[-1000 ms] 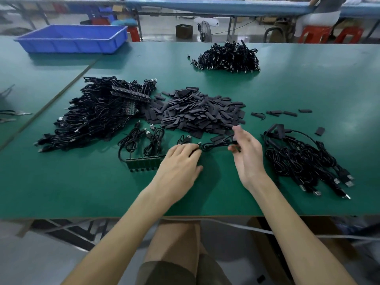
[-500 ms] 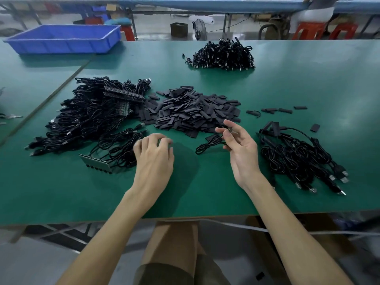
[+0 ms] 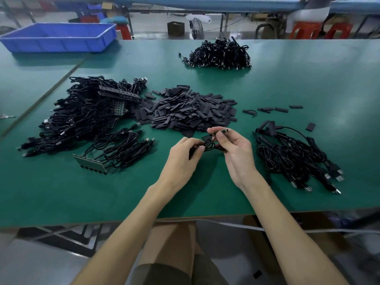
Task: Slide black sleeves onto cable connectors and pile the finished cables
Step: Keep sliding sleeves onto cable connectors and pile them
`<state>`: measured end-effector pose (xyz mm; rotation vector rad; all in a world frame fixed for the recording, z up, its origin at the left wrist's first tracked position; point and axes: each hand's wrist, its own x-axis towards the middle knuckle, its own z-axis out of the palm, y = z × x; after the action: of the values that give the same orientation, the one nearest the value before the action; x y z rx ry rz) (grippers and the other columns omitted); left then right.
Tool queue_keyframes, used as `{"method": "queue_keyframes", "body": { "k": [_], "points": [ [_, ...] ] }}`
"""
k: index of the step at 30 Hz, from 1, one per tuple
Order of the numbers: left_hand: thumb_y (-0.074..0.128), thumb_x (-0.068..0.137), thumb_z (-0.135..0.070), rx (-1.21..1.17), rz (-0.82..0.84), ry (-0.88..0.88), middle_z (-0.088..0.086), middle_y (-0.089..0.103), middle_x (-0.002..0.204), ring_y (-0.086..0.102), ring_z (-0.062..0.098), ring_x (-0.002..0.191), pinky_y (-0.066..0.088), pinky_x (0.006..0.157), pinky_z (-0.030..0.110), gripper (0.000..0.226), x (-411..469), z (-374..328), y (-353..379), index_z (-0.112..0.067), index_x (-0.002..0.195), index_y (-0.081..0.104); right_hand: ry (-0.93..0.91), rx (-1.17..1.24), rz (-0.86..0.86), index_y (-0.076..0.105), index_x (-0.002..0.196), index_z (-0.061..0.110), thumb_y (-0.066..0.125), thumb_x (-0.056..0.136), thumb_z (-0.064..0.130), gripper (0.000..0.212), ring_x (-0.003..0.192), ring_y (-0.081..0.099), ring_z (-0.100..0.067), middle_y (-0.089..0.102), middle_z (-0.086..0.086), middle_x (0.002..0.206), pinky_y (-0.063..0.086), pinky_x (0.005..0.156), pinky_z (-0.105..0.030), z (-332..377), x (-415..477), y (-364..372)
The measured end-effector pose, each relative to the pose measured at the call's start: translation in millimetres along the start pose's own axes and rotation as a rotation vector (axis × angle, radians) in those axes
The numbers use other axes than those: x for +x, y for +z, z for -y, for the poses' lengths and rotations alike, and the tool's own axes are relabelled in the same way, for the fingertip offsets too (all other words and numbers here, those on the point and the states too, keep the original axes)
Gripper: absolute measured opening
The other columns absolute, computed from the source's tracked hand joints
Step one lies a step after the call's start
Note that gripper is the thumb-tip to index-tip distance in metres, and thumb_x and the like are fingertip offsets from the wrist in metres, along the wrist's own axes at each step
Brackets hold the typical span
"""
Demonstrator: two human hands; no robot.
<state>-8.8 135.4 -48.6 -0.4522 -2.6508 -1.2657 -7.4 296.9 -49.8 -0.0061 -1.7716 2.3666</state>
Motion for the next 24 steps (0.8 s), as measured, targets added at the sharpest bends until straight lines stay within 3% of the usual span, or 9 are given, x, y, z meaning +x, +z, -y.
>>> {"method": "queue_keyframes", "body": {
  "k": [3, 13, 18, 21, 24],
  "points": [
    [0.059, 0.102, -0.022, -0.028, -0.033, 0.009, -0.008, 0.061, 0.103, 0.055, -0.009, 0.093, 0.038, 0.079, 0.002, 0.019, -1.0, 1.8, 1.1, -0.014, 0.116, 0.070, 0.038, 0.023, -0.038, 0.079, 0.098, 0.020, 0.066, 0.097, 0.013, 0.014, 0.093, 0.060, -0.012, 0.073, 0.003, 0.095, 0.045, 0.094, -0.030, -1.4, 0.9, 0.3],
    [0.059, 0.102, -0.018, -0.069, -0.083, -0.001, -0.004, 0.062, 0.104, 0.056, -0.004, 0.096, 0.038, 0.079, 0.002, 0.016, -4.5, 2.1, -0.3, -0.013, 0.113, 0.070, 0.018, -0.021, -0.032, 0.076, 0.098, 0.015, 0.069, 0.096, 0.009, 0.009, 0.077, 0.061, -0.007, 0.072, 0.009, 0.084, 0.052, 0.082, -0.024, -4.1, 0.8, -1.7],
    [0.056, 0.104, -0.021, -0.063, -0.087, -0.012, -0.005, 0.057, 0.103, 0.055, -0.002, 0.094, 0.039, 0.077, 0.005, 0.019, -5.8, 1.4, 1.0, -0.013, 0.114, 0.069, -0.020, -0.068, -0.062, 0.072, 0.096, 0.014, 0.064, 0.100, 0.006, 0.011, 0.089, 0.069, -0.012, 0.076, 0.003, 0.090, 0.054, 0.087, -0.026, -7.6, 2.2, -1.3],
    [0.057, 0.103, -0.023, -0.073, -0.076, -0.013, -0.008, 0.058, 0.100, 0.056, -0.003, 0.092, 0.039, 0.076, 0.004, 0.018, -5.5, 2.5, 0.9, -0.014, 0.111, 0.070, -0.046, -0.082, -0.039, 0.071, 0.098, 0.012, 0.060, 0.102, 0.007, 0.012, 0.101, 0.072, -0.021, 0.079, -0.005, 0.099, 0.056, 0.096, -0.036, -7.6, 1.2, -1.2],
    [0.060, 0.102, -0.029, -0.083, -0.050, -0.004, -0.009, 0.062, 0.095, 0.057, -0.002, 0.089, 0.039, 0.073, 0.005, 0.017, -5.9, 2.2, 0.4, -0.017, 0.103, 0.073, -0.057, -0.057, -0.049, 0.069, 0.099, 0.012, 0.059, 0.103, 0.007, 0.011, 0.098, 0.073, -0.021, 0.078, -0.005, 0.094, 0.056, 0.095, -0.035, -6.2, 0.9, -1.5]
  ]
}}
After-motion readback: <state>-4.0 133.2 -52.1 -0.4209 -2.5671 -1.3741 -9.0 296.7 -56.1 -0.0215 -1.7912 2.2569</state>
